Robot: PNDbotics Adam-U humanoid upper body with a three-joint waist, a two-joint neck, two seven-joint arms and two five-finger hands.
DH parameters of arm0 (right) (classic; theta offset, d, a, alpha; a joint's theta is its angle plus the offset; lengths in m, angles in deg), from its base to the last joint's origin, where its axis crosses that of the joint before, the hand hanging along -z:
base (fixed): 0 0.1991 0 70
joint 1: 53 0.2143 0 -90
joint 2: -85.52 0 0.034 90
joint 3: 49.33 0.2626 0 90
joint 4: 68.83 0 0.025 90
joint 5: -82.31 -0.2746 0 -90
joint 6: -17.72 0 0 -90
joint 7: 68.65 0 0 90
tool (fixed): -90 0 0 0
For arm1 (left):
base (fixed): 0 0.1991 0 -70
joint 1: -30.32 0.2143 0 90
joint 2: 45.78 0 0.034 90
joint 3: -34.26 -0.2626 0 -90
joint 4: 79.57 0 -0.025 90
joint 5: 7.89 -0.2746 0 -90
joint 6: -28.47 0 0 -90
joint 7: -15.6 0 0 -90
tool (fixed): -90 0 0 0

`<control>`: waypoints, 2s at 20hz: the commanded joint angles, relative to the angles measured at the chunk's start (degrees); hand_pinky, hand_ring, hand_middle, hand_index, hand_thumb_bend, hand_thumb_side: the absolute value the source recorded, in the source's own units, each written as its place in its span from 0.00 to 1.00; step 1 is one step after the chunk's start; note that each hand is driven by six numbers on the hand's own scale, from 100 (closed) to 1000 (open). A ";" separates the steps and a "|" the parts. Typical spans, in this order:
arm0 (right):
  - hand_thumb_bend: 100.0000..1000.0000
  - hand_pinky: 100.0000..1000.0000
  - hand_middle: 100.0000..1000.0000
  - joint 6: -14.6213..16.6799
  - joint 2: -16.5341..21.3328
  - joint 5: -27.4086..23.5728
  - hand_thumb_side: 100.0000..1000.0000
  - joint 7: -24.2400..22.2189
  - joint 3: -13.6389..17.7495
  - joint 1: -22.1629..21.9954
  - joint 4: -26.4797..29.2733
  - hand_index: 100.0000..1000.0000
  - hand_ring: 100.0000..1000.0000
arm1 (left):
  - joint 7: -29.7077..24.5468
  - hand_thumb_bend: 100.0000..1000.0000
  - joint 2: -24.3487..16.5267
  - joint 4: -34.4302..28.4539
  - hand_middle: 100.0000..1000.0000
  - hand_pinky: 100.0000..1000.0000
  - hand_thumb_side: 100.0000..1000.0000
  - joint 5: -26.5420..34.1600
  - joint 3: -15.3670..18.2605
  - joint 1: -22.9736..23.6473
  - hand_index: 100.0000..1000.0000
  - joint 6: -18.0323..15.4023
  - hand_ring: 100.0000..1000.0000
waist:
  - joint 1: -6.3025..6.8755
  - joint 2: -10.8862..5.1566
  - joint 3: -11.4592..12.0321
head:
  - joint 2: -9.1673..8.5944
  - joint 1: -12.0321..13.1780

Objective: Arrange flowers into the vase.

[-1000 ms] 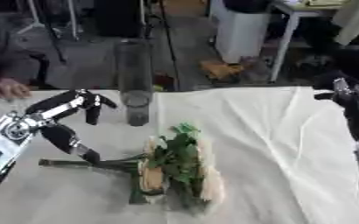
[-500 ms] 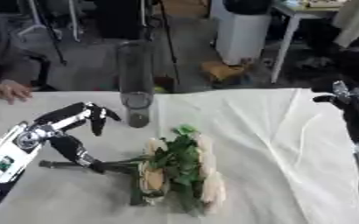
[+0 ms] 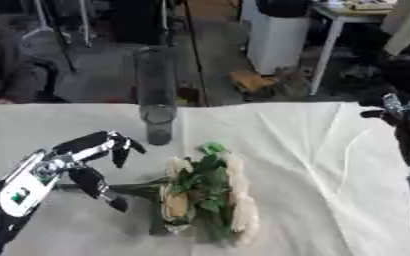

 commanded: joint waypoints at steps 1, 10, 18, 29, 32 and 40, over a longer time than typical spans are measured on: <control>0.00 0.64 0.69 0.22 1.14 -0.54 0.87 -0.08 0.10 1.03 1.00 0.68 0.71 | 0.87 1.00 0.12 0.37 0.28 0.46 0.53 -1.55 0.07 -0.71 0.80 -0.55 0.43 | -0.12 -0.48 -0.09 | -0.40 0.23; 0.00 0.64 0.69 0.28 1.14 -0.71 0.87 -0.14 0.13 0.95 0.89 0.68 0.71 | 2.93 1.00 1.23 2.15 0.29 0.46 0.54 -3.83 0.33 -0.74 0.80 -1.15 0.43 | -0.17 -0.32 -0.22 | -0.43 0.40; 0.00 0.64 0.69 0.28 1.11 -0.79 0.87 -0.17 0.18 0.85 0.93 0.68 0.71 | 2.30 1.00 1.60 3.11 0.29 0.45 0.54 -5.31 0.25 -0.27 0.80 -1.05 0.42 | -0.18 -0.31 -0.24 | -0.44 0.31; 0.00 0.64 0.68 0.32 1.17 -0.84 0.87 -0.22 0.23 0.80 0.84 0.68 0.71 | -0.38 1.00 2.18 5.04 0.30 0.44 0.56 -7.64 0.27 0.49 0.81 -1.19 0.40 | -0.23 -0.27 -0.22 | -0.28 0.15; 0.00 0.64 0.68 0.32 1.16 -0.86 0.87 -0.22 0.23 0.78 0.86 0.68 0.71 | -0.01 1.00 2.27 5.14 0.30 0.45 0.56 -7.67 0.58 0.48 0.81 -1.01 0.42 | -0.23 -0.27 -0.22 | -0.26 0.12; 0.00 0.64 0.68 0.29 1.19 -0.79 0.87 -0.20 0.28 0.73 0.83 0.68 0.71 | 8.28 1.00 1.67 2.75 0.29 0.47 0.54 -8.11 1.62 0.19 0.80 0.62 0.43 | -0.21 -0.33 -0.22 | -0.17 0.12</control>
